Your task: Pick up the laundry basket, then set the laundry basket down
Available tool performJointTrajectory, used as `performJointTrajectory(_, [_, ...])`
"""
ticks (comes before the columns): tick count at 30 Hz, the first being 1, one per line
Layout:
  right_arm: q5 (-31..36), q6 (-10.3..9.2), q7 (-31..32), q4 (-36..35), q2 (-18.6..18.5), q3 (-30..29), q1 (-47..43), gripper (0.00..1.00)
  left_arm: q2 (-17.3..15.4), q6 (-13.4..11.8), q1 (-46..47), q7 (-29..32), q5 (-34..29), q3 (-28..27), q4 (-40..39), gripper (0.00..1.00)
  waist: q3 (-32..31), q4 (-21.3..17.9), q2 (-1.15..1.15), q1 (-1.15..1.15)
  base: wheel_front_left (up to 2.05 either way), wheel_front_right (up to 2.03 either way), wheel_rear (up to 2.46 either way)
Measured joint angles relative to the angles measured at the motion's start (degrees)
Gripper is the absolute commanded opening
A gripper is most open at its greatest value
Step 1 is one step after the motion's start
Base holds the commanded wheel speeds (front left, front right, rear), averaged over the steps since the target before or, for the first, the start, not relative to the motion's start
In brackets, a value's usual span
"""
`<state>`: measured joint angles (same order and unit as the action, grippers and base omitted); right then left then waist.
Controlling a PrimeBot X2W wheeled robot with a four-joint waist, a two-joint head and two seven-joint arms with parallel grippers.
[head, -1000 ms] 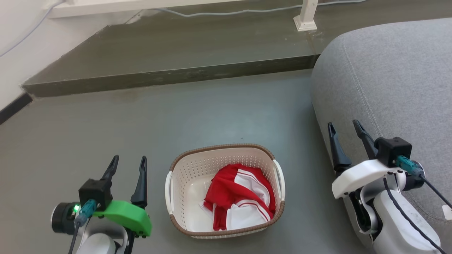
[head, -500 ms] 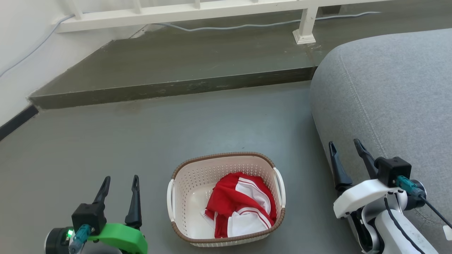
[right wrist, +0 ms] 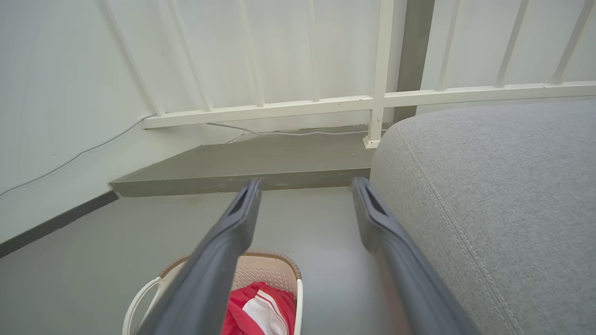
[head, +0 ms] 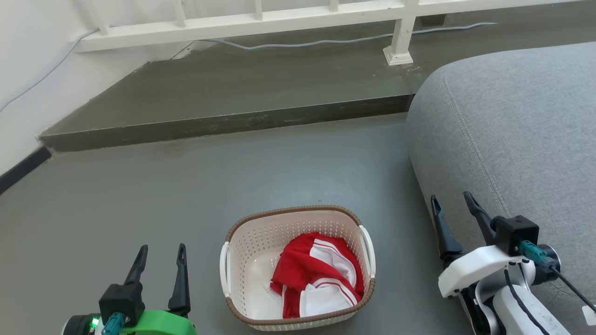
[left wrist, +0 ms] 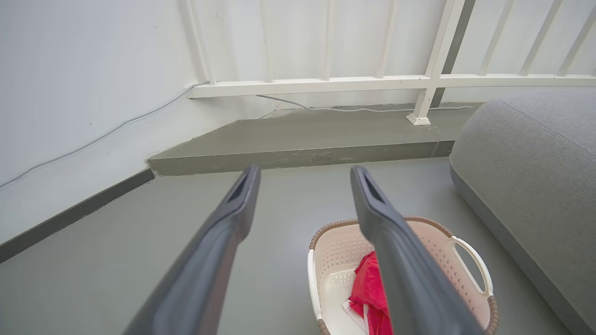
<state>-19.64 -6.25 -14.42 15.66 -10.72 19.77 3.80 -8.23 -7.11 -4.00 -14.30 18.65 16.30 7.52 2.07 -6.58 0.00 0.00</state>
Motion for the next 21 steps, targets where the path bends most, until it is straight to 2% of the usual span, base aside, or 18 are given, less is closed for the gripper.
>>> performJointTrajectory(16, [0.4, -0.01, 0.18, -1.51, -0.33, 0.6, -0.87, 1.0, 1.62, -0.01, -2.53, 2.24, -3.28, -1.86, -3.07, 1.0, -0.82, -0.22, 0.0, 0.0, 0.0, 0.0, 0.0])
performJointTrajectory(17, [0.37, 0.03, 0.16, -1.33, -0.27, 0.66, -0.88, 0.0, 1.66, 0.0, -2.58, 2.21, -3.27, -1.79, -2.91, 0.0, -0.83, -0.23, 0.0, 0.0, 0.0, 0.0, 0.0])
performJointTrajectory(21, [0.33, 0.1, 0.18, 0.62, 0.59, 1.11, -2.4, 0.0, 2.24, 0.02, -3.03, 2.24, -3.19, -1.21, -0.7, 0.0, -0.83, -0.23, 0.0, 0.0, 0.0, 0.0, 0.0])
